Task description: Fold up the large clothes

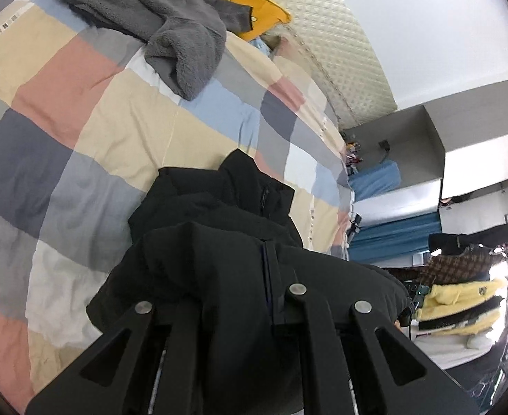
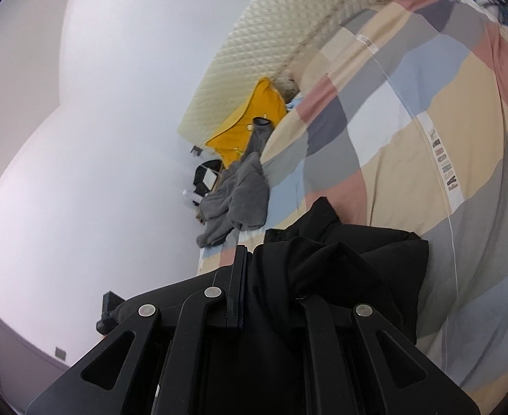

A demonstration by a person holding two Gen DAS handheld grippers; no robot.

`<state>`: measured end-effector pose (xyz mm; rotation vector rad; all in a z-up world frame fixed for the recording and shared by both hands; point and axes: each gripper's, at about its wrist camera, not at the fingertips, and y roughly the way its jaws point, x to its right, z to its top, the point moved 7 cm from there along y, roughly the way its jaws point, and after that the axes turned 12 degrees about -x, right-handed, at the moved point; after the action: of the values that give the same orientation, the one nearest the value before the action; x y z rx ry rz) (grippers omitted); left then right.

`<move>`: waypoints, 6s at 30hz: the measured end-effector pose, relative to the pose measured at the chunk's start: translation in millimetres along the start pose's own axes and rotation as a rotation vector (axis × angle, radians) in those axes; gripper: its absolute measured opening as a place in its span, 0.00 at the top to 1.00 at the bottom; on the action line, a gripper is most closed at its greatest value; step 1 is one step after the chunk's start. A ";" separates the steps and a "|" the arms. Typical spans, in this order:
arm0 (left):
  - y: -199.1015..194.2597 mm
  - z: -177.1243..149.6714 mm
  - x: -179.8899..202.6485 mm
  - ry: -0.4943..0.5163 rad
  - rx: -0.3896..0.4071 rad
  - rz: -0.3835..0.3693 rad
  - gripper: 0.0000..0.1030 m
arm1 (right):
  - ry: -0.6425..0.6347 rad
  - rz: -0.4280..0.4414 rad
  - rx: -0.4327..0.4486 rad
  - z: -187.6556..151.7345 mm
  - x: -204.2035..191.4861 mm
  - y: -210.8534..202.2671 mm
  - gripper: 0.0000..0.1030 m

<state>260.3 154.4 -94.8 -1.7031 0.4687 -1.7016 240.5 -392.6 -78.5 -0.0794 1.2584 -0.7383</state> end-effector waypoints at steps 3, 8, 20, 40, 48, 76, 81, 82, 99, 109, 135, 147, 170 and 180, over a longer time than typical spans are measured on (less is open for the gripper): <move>10.6 16.8 1.0 -0.004 0.000 0.049 0.90 | 0.060 -0.032 -0.002 14.4 18.2 15.8 0.94; 36.0 44.8 -10.7 -0.048 -0.005 0.121 0.90 | 0.149 -0.061 -0.007 30.3 49.8 40.9 0.94; 98.6 86.6 -41.4 -0.107 -0.031 0.239 0.87 | 0.251 -0.124 -0.084 30.9 117.8 87.6 0.93; 99.4 58.4 -52.6 -0.130 -0.077 0.159 0.74 | 0.323 0.032 -0.061 -7.1 132.4 72.5 0.47; 30.0 43.2 -23.7 0.059 0.047 0.237 0.21 | 0.221 -0.113 0.002 -2.8 99.4 24.5 0.26; 198.7 -2.6 57.4 0.453 0.278 0.635 0.21 | -0.450 -0.654 -0.084 -62.6 2.8 200.7 0.19; 218.1 13.4 53.6 0.457 0.272 0.639 0.20 | -0.448 -0.694 -0.067 -48.3 17.7 216.8 0.09; 221.1 17.0 53.5 0.458 0.269 0.643 0.19 | -0.445 -0.699 -0.063 -43.6 20.7 220.2 0.08; 253.9 51.5 36.2 0.438 0.208 0.556 0.14 | -0.415 -0.698 -0.054 -14.1 51.0 252.5 0.00; 256.7 55.2 32.7 0.443 0.202 0.528 0.11 | -0.416 -0.675 -0.052 -1.1 56.9 266.4 0.00; 185.0 46.5 -33.7 0.393 0.356 0.760 0.01 | -0.417 -0.703 0.056 -8.8 81.3 208.6 0.00; 142.9 34.6 21.1 0.345 0.416 0.605 0.01 | -0.521 -0.643 0.255 -3.6 -18.0 136.1 0.00; -17.1 -146.7 215.0 0.667 0.630 0.396 0.00 | -0.840 -0.455 0.624 -142.6 -278.7 -31.2 0.00; -40.7 -202.1 211.9 0.676 0.673 0.401 0.00 | -0.823 -0.447 0.664 -204.4 -295.1 -57.0 0.00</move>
<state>72.4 -1.8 71.5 -0.5018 0.4240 -1.8117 1.3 -207.8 123.2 -0.1061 0.1704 -1.3077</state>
